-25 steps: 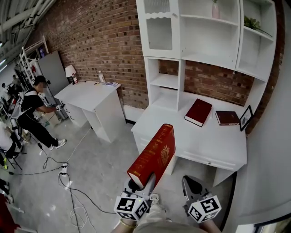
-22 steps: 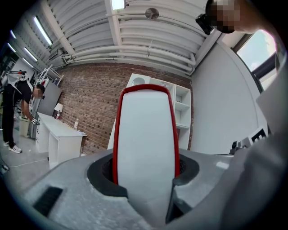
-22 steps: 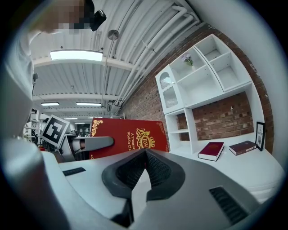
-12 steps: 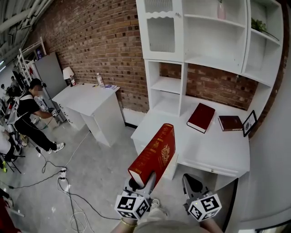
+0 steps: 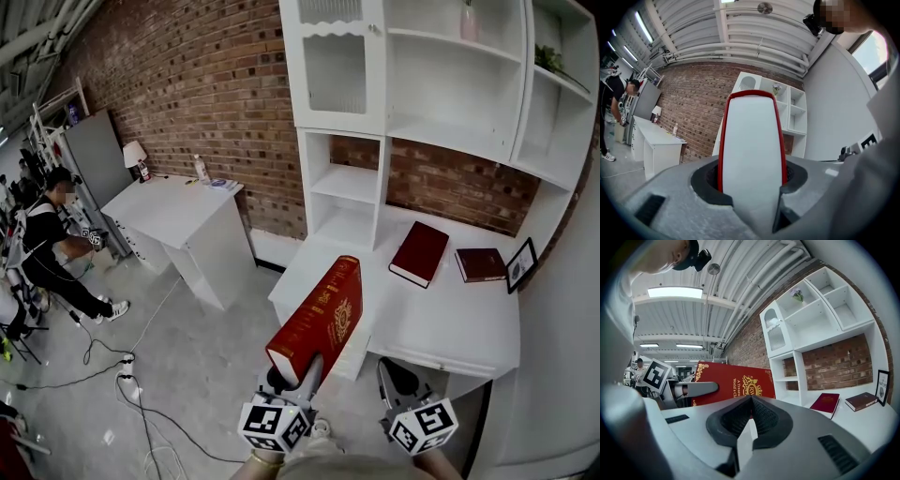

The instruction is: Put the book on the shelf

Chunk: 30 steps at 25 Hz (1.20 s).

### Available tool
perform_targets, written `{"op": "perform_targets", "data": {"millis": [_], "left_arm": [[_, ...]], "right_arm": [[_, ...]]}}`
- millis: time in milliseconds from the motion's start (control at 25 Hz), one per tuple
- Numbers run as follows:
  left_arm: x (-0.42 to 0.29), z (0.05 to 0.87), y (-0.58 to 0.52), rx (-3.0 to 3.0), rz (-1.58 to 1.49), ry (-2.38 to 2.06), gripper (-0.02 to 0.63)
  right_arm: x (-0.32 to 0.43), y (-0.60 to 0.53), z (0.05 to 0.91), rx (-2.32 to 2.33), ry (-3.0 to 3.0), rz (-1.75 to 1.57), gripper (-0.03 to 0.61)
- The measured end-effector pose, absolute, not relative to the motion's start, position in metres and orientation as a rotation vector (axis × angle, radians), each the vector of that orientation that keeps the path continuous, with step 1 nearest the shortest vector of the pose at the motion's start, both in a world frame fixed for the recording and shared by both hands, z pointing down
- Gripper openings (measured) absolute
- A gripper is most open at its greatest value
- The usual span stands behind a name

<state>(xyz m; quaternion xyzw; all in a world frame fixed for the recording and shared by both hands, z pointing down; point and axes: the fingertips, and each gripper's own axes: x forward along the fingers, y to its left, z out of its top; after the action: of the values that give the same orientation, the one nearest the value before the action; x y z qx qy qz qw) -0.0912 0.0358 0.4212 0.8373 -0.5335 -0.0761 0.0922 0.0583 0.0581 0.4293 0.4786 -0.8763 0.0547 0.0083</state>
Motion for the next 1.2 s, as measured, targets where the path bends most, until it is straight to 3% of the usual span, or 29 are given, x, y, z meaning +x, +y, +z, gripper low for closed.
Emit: {"op": "perform_targets", "data": {"millis": [1200], "left_arm": [[-0.134,0.414,-0.076,2.517,-0.218,-1.529,0.233]], "right_arm": [[0.009,-0.049,0.422,1.518,-2.716,0.156,0.006]]}}
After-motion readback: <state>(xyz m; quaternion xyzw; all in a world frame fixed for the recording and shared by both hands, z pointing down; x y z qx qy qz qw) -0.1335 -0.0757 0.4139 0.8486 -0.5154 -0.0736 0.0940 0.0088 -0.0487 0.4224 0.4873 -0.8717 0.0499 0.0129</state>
